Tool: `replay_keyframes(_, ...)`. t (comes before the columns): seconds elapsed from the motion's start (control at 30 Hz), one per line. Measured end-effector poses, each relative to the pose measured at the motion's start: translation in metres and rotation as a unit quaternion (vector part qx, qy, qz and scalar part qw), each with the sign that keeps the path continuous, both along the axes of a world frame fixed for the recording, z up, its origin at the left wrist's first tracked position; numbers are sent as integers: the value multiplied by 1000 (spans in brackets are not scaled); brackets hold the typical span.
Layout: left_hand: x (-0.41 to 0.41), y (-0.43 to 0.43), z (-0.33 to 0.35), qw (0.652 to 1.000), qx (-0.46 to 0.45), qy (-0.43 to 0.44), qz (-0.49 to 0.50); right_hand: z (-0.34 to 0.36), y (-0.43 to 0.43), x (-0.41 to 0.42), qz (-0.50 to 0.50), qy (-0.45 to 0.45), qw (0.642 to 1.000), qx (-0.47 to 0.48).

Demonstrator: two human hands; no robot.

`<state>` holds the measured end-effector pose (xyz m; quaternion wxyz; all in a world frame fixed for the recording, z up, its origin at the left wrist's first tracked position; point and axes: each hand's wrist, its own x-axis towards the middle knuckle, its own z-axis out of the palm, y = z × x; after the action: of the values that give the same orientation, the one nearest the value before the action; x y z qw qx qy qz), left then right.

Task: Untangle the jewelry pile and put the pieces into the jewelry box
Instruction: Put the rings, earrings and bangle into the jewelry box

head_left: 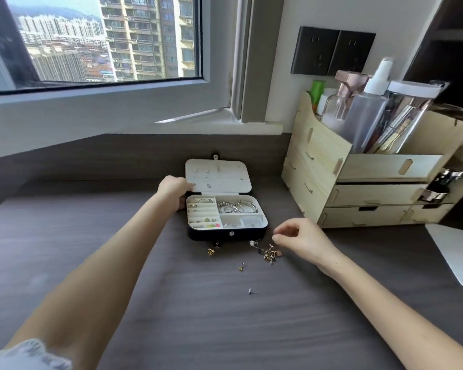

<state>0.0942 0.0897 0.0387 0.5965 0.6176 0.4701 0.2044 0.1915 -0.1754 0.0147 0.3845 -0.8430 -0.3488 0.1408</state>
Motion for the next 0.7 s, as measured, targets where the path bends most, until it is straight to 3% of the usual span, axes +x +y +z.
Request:
replay_keyframes(0.1,-8,9,5,999,40,-12,31,-9,8,9,-37,-59,998,4)
replay_keyframes(0.2,-21,20,7,998,38,-16,57,-14,17,7,-29,-34,998,43)
replay_keyframes(0.5,-42,31,2,996,-1,-5,93,-18,16,-34,161,-40,986,13)
replay_keyframes(0.7,-43,38,-6,995,-17,-17,95,-9,17,-54,227,-55,971,44)
